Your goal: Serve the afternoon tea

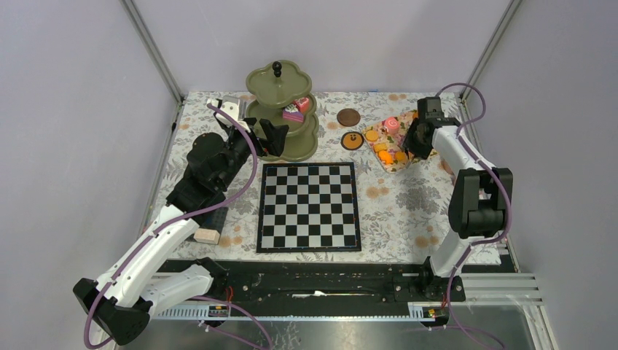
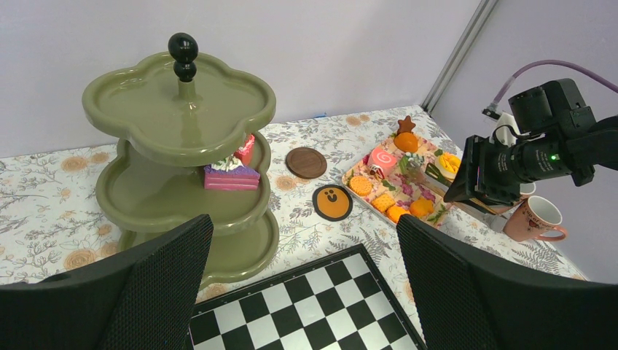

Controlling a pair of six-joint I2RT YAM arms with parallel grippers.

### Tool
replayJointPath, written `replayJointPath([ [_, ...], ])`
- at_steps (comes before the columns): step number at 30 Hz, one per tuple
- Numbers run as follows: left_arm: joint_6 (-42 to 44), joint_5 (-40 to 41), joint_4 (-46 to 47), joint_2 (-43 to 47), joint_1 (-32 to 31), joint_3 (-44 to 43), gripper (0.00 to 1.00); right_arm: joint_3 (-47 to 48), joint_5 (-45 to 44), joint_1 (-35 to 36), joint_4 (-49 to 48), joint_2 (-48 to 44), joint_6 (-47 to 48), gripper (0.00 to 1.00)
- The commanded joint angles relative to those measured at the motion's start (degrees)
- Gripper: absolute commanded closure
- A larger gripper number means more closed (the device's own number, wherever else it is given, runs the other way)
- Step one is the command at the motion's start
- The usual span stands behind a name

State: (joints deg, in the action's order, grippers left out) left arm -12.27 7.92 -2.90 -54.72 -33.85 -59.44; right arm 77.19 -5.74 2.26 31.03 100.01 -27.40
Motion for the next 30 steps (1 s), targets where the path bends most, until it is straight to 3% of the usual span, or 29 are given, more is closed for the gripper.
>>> replayJointPath([
  [1,-0.21,-0.1,2.98,1.11,-0.14,-0.19,0.01,2.96,-3.2,0.63,0.33,1.23,4.77,0.5],
  [10,-0.12,-0.08,2.98,1.14,-0.16,-0.2,0.01,2.05,-5.07,1.2,-2.14,1.15,7.3,0.55],
  [19,-0.21,-0.19,2.98,0.81,-0.12,-0.22,0.01,-0.82,-5.21,1.34,-4.03,-2.62,8.42,0.78],
  [30,-0.21,-0.19,2.98,0.92,-0.17,-0.24,0.01,-5.45,-4.96,1.35,-5.12,-7.3,8.68,0.94],
])
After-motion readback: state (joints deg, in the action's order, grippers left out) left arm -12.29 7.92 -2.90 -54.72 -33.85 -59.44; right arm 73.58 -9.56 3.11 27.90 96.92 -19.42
